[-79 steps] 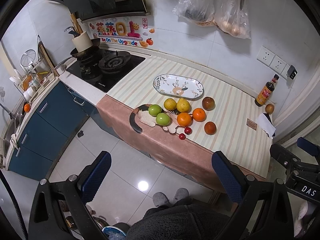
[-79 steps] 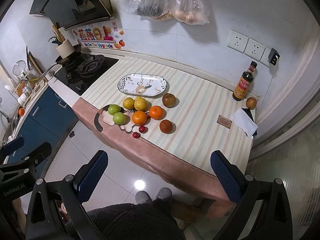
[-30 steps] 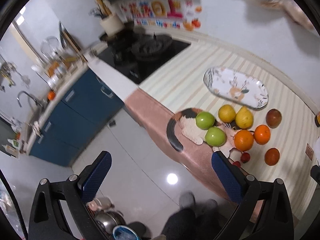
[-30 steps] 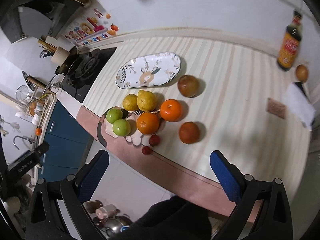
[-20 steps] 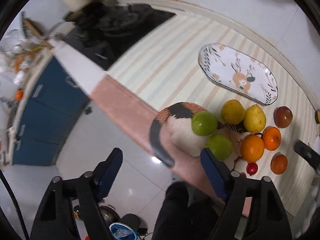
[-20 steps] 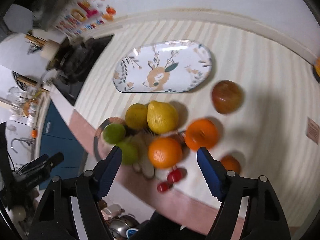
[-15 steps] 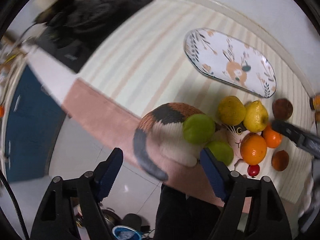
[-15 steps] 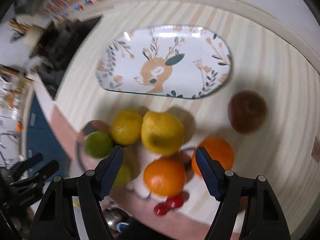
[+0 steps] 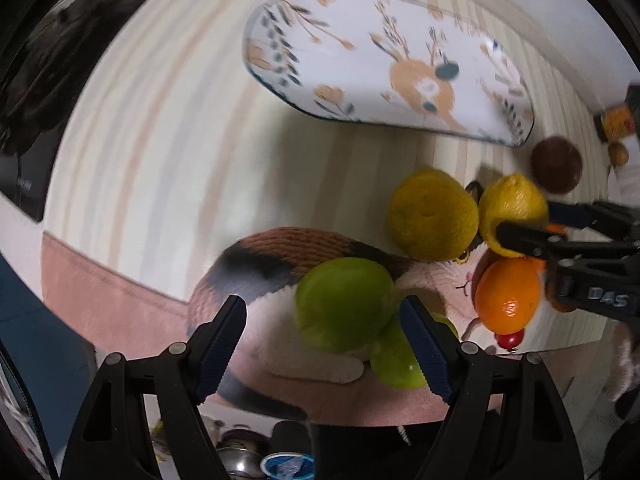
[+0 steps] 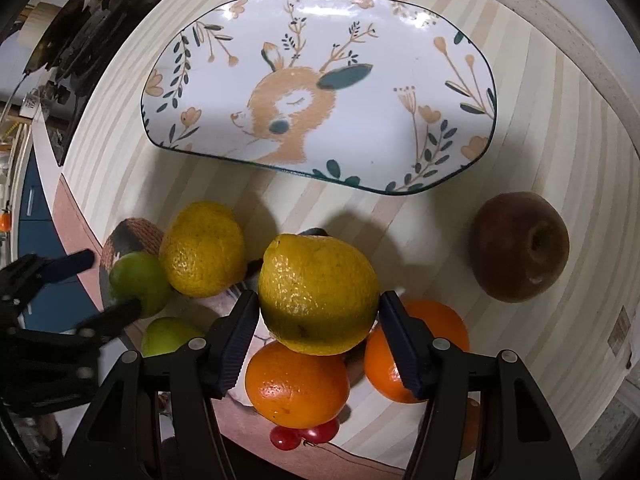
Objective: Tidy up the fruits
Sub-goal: 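Grasp a green apple with the left gripper while the right gripper grasps a yellow pear, then carry both fruits onto the oval plate and open both grippers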
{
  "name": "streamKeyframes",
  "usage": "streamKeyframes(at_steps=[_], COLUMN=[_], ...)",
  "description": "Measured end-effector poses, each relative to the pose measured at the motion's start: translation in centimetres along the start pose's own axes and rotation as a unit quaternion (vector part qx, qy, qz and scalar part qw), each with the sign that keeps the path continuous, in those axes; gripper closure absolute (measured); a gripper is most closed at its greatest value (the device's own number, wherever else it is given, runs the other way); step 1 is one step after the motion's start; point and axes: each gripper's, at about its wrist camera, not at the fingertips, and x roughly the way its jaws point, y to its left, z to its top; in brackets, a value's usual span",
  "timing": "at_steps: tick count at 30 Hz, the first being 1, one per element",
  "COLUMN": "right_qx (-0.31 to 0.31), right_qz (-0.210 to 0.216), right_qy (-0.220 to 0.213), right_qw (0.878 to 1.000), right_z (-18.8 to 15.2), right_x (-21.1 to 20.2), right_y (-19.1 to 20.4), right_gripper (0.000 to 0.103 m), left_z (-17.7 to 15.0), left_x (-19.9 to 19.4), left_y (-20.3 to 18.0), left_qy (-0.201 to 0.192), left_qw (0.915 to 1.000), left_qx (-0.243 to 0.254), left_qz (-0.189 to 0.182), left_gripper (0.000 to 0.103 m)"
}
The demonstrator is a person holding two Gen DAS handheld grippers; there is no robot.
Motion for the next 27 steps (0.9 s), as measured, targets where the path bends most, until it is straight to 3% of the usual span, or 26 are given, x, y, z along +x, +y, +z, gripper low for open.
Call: streamKeyframes(at_steps=[4,13,18,24,27], right_qx=[-0.007,-0.011,0.005,0.032,0.047], right_qz=[-0.003,0.004,0.008,0.046,0.051], right_qy=[0.002,0.003,-0.008,-0.049,-0.078], right_qw=[1.0,1.0,1.0,0.997,0.995], right_z=[0.4,1.2,0.6,0.0,0.8], right_x=[0.3,0.8,0.3,-3.8,-6.3], right_y=[0.6,0.6,0.5,-0.3,-1.1], right_gripper=[0.038,0.037,0.037,0.037,0.037], left_z=[0.5,0.7,-0.3,-0.4,1.6], left_x=[1.5,1.6,0.9,-4.7,-7.9], left_y=[0.1,1.5,2.8,4.3,4.1], left_qy=[0.02,-0.001,-0.016,-0.063,-0.094], left_qw=[0.9992,0.9986,0.9984,0.9954,0.9928], left_qx=[-0.007,-0.03,-0.05,-0.061,-0.059], left_qz=[-0.035,-0.043,-0.02,-0.039,-0.045], left_gripper=[0.045,0.047,0.047,0.047,0.047])
